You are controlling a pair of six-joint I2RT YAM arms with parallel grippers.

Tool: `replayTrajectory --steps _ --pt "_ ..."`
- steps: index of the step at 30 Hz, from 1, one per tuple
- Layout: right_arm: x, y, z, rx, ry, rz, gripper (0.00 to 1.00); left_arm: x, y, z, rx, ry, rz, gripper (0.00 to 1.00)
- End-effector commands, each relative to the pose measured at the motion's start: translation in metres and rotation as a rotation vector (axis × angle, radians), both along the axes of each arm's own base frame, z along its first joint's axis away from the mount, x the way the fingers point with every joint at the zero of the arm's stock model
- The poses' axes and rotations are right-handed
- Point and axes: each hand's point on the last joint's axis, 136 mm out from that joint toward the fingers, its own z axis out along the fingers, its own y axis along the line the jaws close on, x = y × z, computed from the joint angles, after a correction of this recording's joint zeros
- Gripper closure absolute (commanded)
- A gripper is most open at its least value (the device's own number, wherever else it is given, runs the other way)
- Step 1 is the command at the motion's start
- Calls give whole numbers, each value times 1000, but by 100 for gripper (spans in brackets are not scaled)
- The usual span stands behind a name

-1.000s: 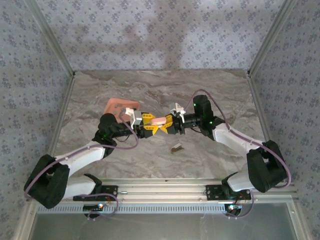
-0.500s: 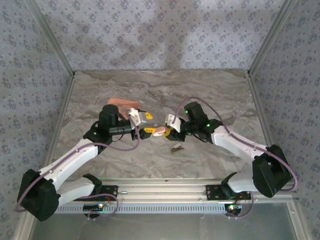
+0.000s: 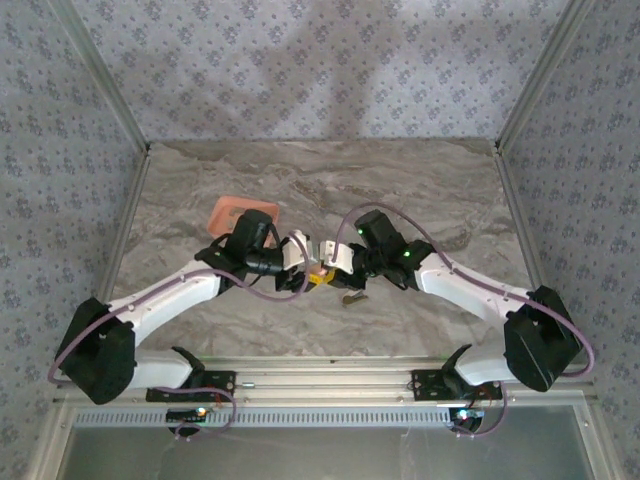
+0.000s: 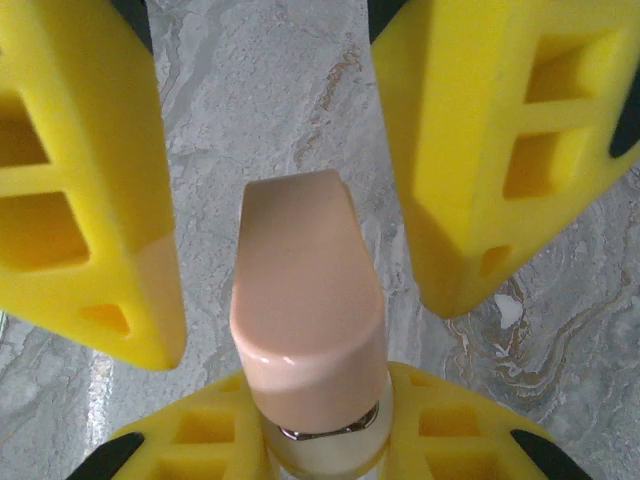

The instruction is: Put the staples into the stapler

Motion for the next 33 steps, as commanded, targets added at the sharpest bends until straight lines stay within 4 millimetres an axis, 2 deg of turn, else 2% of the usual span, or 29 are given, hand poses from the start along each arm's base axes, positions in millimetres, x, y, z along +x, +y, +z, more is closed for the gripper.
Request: replayTrajectory --steps 1,8,9,13,16,19,22,27,33 --pt "1 6 10 20 -13 22 88 0 -8 14 -35 -33 -32 54" --pt "1 4 9 27 3 10 86 -1 -8 19 -50 -41 -41 76" --pt "2 3 10 36 14 2 82 -1 -8 20 -52 -43 -41 79" --pt "6 -5 20 137 93 -84 46 1 -7 21 -50 -63 -25 82" --pt "10 -16 31 258 202 -182 37 5 -5 22 -55 -96 -2 83" --pt "20 -30 36 361 340 -318 35 7 -4 23 -63 -115 4 83" --pt "20 -36 37 433 509 -372 36 8 -5 24 -63 -118 3 83" --pt "14 -32 33 466 745 -416 41 9 -7 23 -66 -115 3 84" --pt "10 -28 31 488 833 -408 42 10 -7 26 -75 -119 6 84"
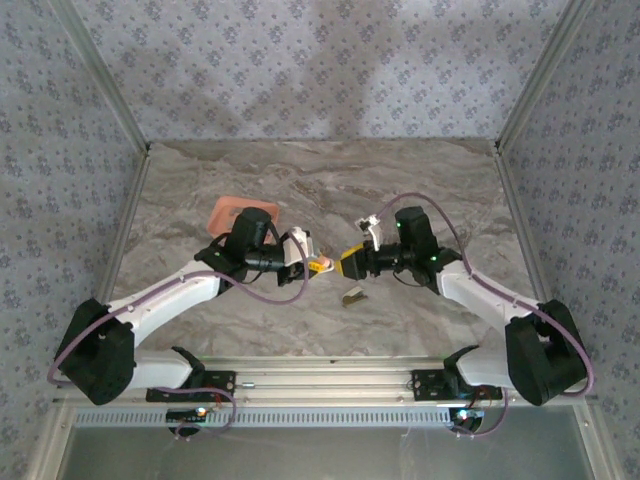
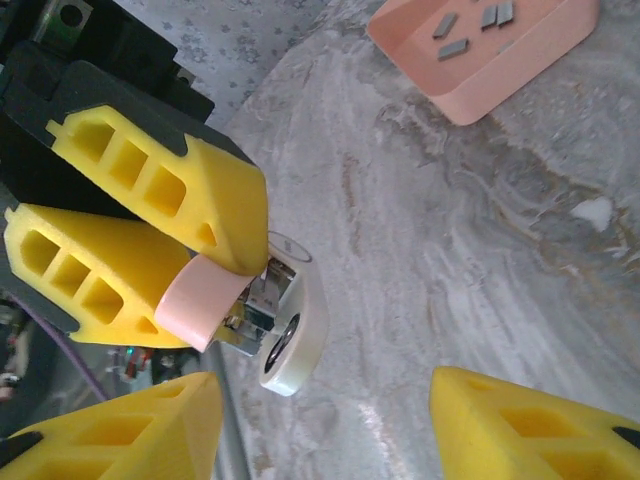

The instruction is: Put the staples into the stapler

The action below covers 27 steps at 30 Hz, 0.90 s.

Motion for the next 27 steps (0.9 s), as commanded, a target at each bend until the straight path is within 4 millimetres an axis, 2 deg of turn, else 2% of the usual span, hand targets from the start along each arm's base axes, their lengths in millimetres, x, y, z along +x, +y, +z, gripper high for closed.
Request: replayTrajectory --steps 1,11,15,21,24,27 --pt "-4 4 5 65 97 10 43 0 -2 12 -34 -30 -8 83" --pt "2 7 -5 62 129 2 47 -2 -4 17 -64 -24 -17 84" --pt "13 1 -19 20 153 -58 50 -4 -6 20 -83 -23 -30 83" --pt "18 -3 -58 -33 207 -94 52 -7 -9 30 -146 -22 -51 84" --pt "18 0 -62 -22 205 -95 51 -6 -10 33 -167 -16 -50 83" --pt "19 -1 -59 -21 171 -103 49 -5 -10 35 -177 -15 -43 83"
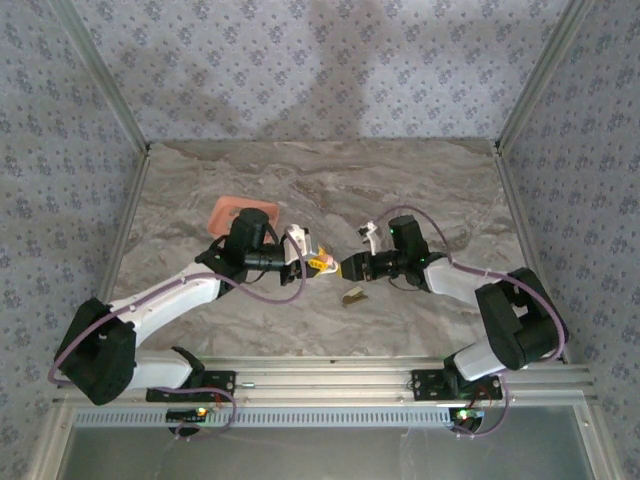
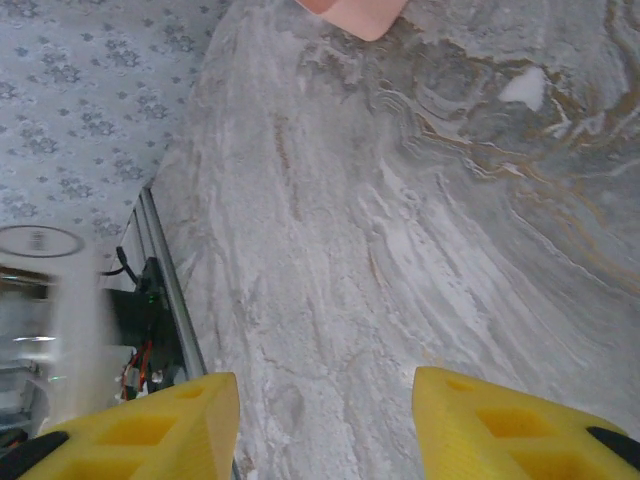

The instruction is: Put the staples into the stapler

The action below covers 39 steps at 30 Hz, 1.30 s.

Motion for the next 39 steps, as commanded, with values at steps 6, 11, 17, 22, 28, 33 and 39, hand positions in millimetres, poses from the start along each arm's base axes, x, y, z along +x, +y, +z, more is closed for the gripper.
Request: replayTrajectory --steps 6,11,17,22,28,33,39 --pt "1 -15 26 -34 -214 -12 44 3 0 21 -75 -41 10 83" --pt "-7 -30 58 6 -298 -6 41 7 3 21 -65 -48 29 83" --pt "-20 -21 82 107 -216 37 41 8 3 18 -56 -53 36 83" --pt "-21 -8 87 141 -186 61 42 6 2 19 -67 -42 27 83" --pt "-13 -2 90 158 -179 51 44 4 2 22 -84 -45 19 83" --pt "-6 2 89 168 -166 44 45 2 1 24 -95 -45 9 83" --pt "-1 4 85 162 -153 35 46 0 1 28 -107 -46 -4 83"
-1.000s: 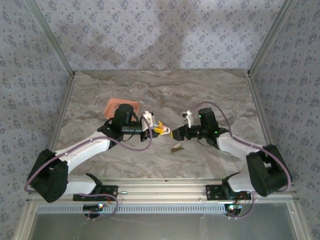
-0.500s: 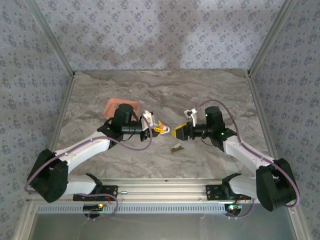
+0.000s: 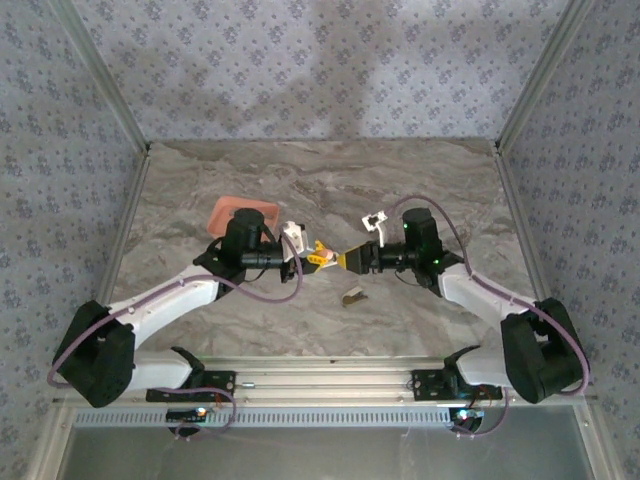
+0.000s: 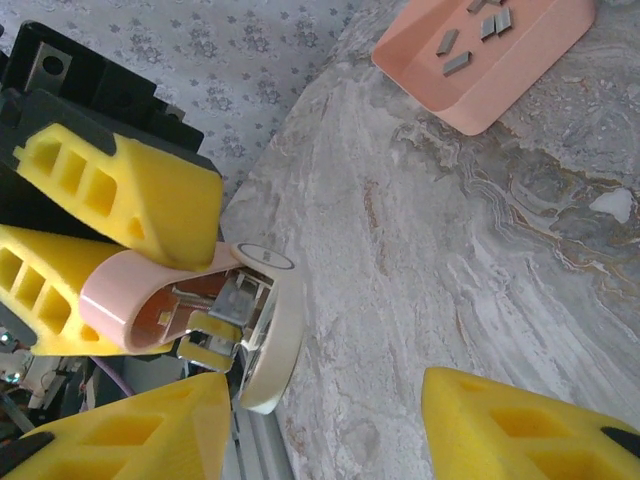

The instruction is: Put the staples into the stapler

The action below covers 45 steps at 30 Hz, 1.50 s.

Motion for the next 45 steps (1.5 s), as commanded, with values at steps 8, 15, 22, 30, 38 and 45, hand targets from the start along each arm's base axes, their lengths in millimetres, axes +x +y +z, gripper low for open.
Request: replayTrajectory --steps 8,15,22,30,38,45 --pt "14 9 -10 -21 14 -24 50 -8 -1 27 -106 -35 -37 83" --pt "11 24 -15 -26 -5 -3 50 -7 -4 36 -154 -36 -41 83" --pt "12 37 -17 -21 -16 21 50 -6 -5 39 -177 -34 -37 83" --pt "12 33 -12 -33 -75 25 49 0 -1 41 -177 -56 15 83" --pt "4 -9 -9 -181 -242 -10 44 5 5 40 -158 -88 70 83" --pt "-18 -16 11 -273 -647 73 35 -4 4 42 -175 -77 20 83"
